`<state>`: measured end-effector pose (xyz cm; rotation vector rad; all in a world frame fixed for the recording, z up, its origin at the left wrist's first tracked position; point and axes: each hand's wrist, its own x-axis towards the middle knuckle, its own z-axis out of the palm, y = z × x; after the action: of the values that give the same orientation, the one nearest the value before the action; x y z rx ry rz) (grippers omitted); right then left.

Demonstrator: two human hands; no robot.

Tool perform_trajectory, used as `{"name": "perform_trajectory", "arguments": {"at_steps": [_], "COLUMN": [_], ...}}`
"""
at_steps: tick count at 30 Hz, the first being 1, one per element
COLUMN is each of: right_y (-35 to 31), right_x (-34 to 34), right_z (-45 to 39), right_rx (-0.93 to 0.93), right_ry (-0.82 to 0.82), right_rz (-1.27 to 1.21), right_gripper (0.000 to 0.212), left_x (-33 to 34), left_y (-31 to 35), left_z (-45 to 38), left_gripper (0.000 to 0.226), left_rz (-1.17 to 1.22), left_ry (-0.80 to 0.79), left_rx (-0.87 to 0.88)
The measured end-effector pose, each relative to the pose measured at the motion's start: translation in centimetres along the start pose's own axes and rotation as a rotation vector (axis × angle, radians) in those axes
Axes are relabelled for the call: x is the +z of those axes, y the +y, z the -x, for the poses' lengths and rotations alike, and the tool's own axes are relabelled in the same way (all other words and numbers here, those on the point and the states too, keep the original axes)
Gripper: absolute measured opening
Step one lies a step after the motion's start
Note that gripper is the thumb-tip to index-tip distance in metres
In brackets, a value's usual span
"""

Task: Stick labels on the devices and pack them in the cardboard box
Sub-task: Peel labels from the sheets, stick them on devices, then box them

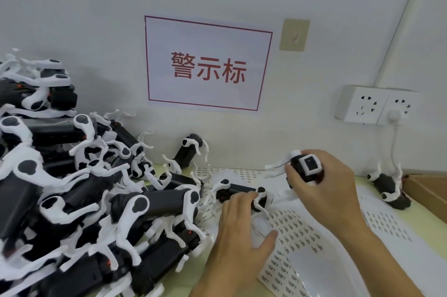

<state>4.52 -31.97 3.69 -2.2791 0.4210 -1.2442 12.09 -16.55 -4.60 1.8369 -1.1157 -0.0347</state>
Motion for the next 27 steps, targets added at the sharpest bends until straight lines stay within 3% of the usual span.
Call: {"name": "perform_trajectory", "arguments": {"at_steps": [5,8,11,16,18,20,22,25,27], "right_y": [-3.1,-4.1,-4.7,-4.6,-3.4,-1.4,1.0,3.6,4.5], "right_x": [-1.6,-2.4,-2.8,-3.0,-3.8,-4.6,-5.2,-5.5,-5.3], "right_z": [-0.7,-0.9,-0.3,-0.3,-0.8,-1.2,-1.4,-1.0,-0.6], "right_rx": [-0.075,-0.082,-0.063,0.081,0.157,0.261,0.35,0.489,0.574], "right_ry": [-0.291,-0.386,-0.534,-0.878,-0.959,-0.913,-0.853,-0.949,-1.035], "right_rz": [0.076,0.255,0.361,0.059,0.046,0.125,0.28,0.535,0.562], "right_gripper": [0.011,0.019,0.027,0.023,0.042,0.056,0.053,0.064,0.073], "left_x": [-0.5,-0.9,-1.6,-3.0,-3.8,-4.4,-4.5,-4.9,-5.4], "left_y": [3.3,4.6,5.7,5.6,5.0,4.4,4.3,4.3,4.2], "left_z": [-0.6,-0.9,-1.2,-1.7,-1.7,-1.6,-1.5,-1.7,-1.8], "left_gripper": [0.081,0.078,0.075,0.066,0.057,0.049,0.049,0.05,0.051], "left_rz": [0.256,0.201,0.134,0.105,0.109,0.116,0.093,0.04,-0.04], "left_ry": [0.205,0.321,0.191,-0.073,-0.172,-0.238,-0.28,-0.311,-0.304], "left_rx": [-0.067,-0.035,-0.007,-0.047,-0.09,-0.103,-0.114,-0.139,-0.168]}}
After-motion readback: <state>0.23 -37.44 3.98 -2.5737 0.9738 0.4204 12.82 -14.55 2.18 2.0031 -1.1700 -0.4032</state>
